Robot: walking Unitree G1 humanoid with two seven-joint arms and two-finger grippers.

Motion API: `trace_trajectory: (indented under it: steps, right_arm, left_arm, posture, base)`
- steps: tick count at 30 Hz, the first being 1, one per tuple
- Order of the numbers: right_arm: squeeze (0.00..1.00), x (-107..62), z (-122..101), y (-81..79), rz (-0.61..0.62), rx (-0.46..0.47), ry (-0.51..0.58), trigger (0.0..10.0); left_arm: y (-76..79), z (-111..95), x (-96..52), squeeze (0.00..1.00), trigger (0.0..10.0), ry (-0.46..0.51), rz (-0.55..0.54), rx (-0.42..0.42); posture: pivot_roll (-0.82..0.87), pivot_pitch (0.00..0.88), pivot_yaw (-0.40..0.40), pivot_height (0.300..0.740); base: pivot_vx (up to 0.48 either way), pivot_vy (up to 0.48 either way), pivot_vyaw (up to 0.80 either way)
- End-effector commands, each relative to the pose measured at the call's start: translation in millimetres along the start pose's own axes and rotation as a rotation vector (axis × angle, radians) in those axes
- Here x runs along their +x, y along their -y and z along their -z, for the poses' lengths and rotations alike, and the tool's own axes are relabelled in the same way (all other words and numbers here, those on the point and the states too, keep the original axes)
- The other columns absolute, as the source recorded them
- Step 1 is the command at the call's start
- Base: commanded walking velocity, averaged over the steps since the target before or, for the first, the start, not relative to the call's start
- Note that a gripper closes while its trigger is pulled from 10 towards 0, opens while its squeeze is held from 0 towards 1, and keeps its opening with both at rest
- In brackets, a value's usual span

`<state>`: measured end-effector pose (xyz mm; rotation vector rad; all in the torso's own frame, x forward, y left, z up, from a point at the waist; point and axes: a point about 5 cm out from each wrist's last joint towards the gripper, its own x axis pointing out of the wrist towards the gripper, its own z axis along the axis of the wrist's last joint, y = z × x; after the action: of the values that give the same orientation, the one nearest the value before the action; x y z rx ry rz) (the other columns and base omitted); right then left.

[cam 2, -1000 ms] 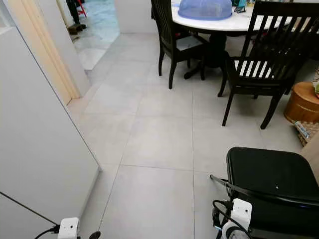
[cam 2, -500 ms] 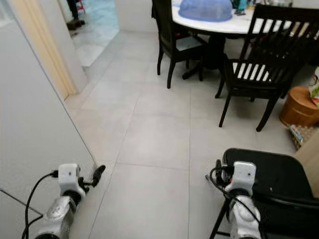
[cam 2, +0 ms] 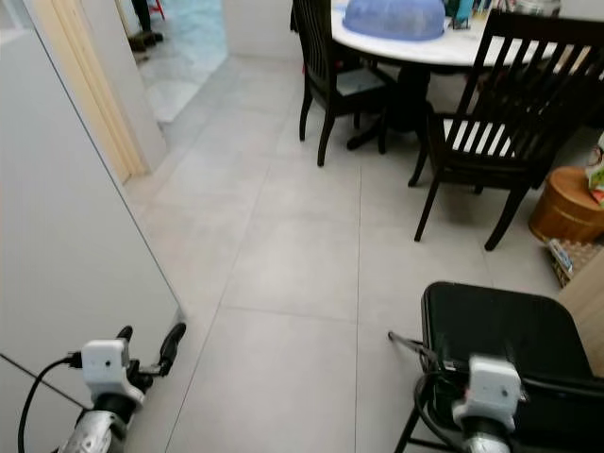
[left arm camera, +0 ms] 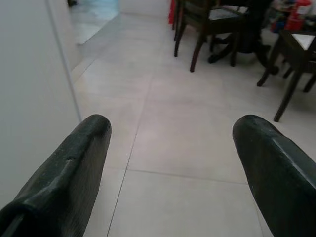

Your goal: Restocking fridge

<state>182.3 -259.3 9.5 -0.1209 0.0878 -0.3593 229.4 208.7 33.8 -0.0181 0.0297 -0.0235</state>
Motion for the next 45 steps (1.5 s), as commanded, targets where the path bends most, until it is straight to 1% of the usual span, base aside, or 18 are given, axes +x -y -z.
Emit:
trace_trajectory:
  steps: [1,4,7,10,11,14,15,16,18,19,24,26,29,36,39,42,43,45]
  right_arm:
    - [0.00,-2.4,1,2.8,0.037,0.024,-0.014,10.0]
    - [0.00,0.1,8,0.1,0.032,0.025,-0.065,10.0]
    - [0.00,5.0,17,-0.6,0.057,0.063,-0.133,10.0]
    - [0.00,4.7,47,-0.8,0.080,0.120,-0.350,10.0]
    - [0.00,-0.8,62,-4.2,0.082,0.150,-0.487,10.0]
    - [0.00,-8.3,74,-19.5,-0.012,0.149,-0.616,10.0]
    - [0.00,-8.3,74,-19.5,-0.012,0.149,-0.616,10.0]
    - [0.00,-14.2,80,-31.6,-0.124,0.091,-0.681,10.0]
    - [0.00,-16.2,82,-35.6,-0.165,0.071,-0.702,10.0]
    - [0.00,-19.6,85,-41.2,-0.207,0.076,-0.740,10.0]
    - [0.00,-20.7,87,-46.9,-0.204,0.118,-0.781,10.0]
    - [0.00,-24.2,89,-51.4,-0.231,0.102,-0.811,10.0]
    - [0.00,-31.6,94,-53.1,-0.237,0.097,-0.839,10.0]
    - [0.00,-36.8,98,-47.5,-0.169,0.146,-0.879,10.0]
    - [0.00,-36.1,98,-47.6,-0.147,0.150,-0.896,10.0]
    - [0.00,-35.8,99,-45.1,-0.123,0.172,-0.897,10.0]
    - [0.00,-35.6,99,-42.4,-0.090,0.213,-0.900,10.0]
    - [0.00,-36.4,100,-41.0,-0.086,0.204,-0.913,10.0]
  left_arm:
    - [0.8,3,-0.7,0.00,10.0,-0.037,0.032,0.026]
    - [-5.9,7,6.3,0.00,10.0,-0.079,0.025,0.048]
    - [-15.4,10,13.0,0.00,10.0,-0.115,-0.017,0.026]
    - [-26.8,32,17.6,0.00,10.0,-0.270,-0.072,-0.011]
    - [-31.6,49,13.3,0.00,10.0,-0.411,-0.104,0.005]
    - [-35.1,64,4.1,0.00,10.0,-0.542,-0.125,0.017]
    - [-35.1,64,4.1,0.00,10.0,-0.542,-0.125,0.017]
    - [-34.5,74,-4.8,0.00,10.0,-0.620,-0.120,0.034]
    - [-32.7,79,-8.6,0.00,10.0,-0.651,-0.105,0.053]
    - [-29.5,86,-15.7,0.00,10.0,-0.707,-0.085,0.081]
    - [-23.7,94,-21.1,0.00,10.0,-0.761,-0.072,0.082]
    - [-22.1,97,-24.1,0.00,10.0,-0.784,-0.061,0.091]
    - [-28.6,101,-34.5,0.00,10.0,-0.805,-0.082,0.082]
    - [-38.5,97,-32.7,0.00,10.0,-0.804,-0.110,0.079]
    - [-31.4,87,-11.0,0.00,10.0,-0.779,-0.101,0.083]
    - [-28.5,87,-8.7,0.00,10.0,-0.780,-0.095,0.085]
    - [-24.5,86,-4.6,0.00,10.0,-0.771,-0.088,0.069]
    - [-20.4,84,0.2,0.00,10.0,-0.764,-0.081,0.062]
  posture:
    - [-0.12,0.000,0.022,0.740]
    - [-0.13,0.000,0.030,0.740]
    - [-0.13,0.000,0.038,0.740]
    - [-0.12,0.000,0.050,0.740]
    - [-0.13,0.000,0.058,0.740]
    - [-0.15,0.000,0.074,0.740]
    - [-0.15,0.000,0.074,0.740]
    - [-0.14,0.000,0.069,0.740]
    - [-0.12,0.000,0.063,0.740]
    - [-0.11,0.000,0.056,0.740]
    - [-0.10,0.000,0.063,0.740]
    - [-0.10,0.000,0.063,0.740]
    - [-0.09,0.000,0.055,0.740]
    - [-0.08,0.000,0.053,0.740]
    - [-0.09,0.000,0.066,0.740]
    - [-0.09,0.000,0.063,0.740]
    - [-0.07,0.000,0.052,0.740]
    - [-0.08,0.000,0.041,0.740]
  base:
    - [0.000,0.000,0.00]
    - [0.000,0.000,0.00]
    - [0.000,0.000,0.00]
    - [0.000,0.000,0.00]
    - [0.000,0.000,0.00]
    - [0.000,0.000,0.00]
    - [0.000,0.000,0.00]
    - [0.000,0.000,0.00]
    - [0.000,0.000,0.00]
    - [0.000,0.000,0.00]
    - [0.000,0.000,0.00]
    - [0.000,0.000,0.00]
    - [0.000,0.000,0.00]
    - [0.000,0.000,0.00]
    - [0.000,0.000,0.00]
    - [0.000,0.000,0.00]
    - [0.000,0.000,0.00]
    - [0.000,0.000,0.00]
